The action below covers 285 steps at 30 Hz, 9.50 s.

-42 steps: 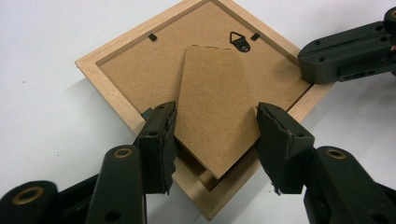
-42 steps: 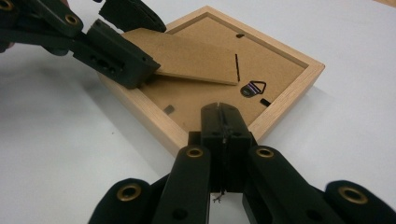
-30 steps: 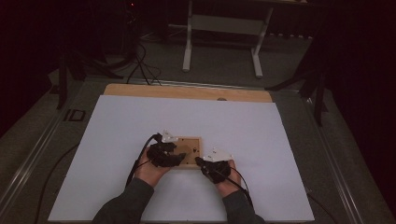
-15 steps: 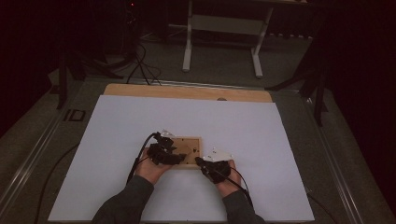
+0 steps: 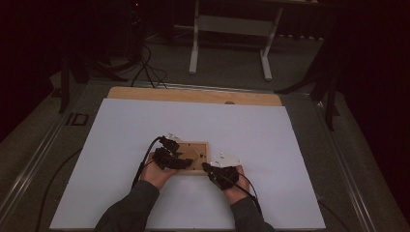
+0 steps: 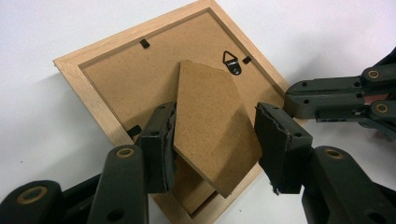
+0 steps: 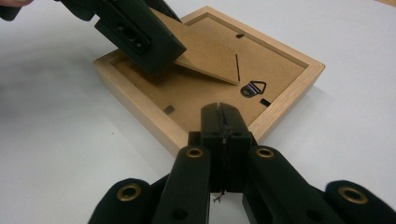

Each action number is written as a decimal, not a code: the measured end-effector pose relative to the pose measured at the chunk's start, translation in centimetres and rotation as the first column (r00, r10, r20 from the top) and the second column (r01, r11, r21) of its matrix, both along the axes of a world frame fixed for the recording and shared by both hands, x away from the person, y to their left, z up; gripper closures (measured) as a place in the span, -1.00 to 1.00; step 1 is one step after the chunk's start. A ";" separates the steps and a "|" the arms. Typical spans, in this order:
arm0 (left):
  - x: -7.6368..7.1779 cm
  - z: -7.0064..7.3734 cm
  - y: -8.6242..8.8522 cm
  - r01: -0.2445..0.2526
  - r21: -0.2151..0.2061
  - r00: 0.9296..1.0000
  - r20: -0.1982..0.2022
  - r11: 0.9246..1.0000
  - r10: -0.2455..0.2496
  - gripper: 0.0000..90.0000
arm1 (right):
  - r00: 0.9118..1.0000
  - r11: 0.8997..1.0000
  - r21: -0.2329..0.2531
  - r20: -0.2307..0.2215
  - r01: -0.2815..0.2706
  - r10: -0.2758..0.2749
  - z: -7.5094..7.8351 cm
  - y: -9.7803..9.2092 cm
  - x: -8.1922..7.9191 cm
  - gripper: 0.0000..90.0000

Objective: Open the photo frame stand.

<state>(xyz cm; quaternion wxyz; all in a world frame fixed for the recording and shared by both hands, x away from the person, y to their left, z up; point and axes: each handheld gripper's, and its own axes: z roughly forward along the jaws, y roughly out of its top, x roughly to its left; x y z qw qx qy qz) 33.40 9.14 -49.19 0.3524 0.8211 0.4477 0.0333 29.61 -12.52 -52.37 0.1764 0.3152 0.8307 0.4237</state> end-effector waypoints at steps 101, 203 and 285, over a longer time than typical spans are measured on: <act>-6.0 -0.8 -1.1 0.002 0.213 0.831 0.544 0.977 -0.120 0.14 | 0.950 0.982 0.186 -0.305 -0.006 0.064 3.0 -1.5 9.3 -0.11; -0.9 -1.4 1.9 0.044 0.103 0.978 0.197 0.994 -0.064 0.16 | 0.998 0.996 0.065 -0.022 -0.061 0.063 5.8 0.1 5.2 0.22; -3.2 -1.6 4.6 0.009 0.045 0.974 0.227 0.999 -0.019 0.36 | 0.993 0.993 0.029 -0.028 -0.112 0.113 5.0 -0.4 2.5 0.00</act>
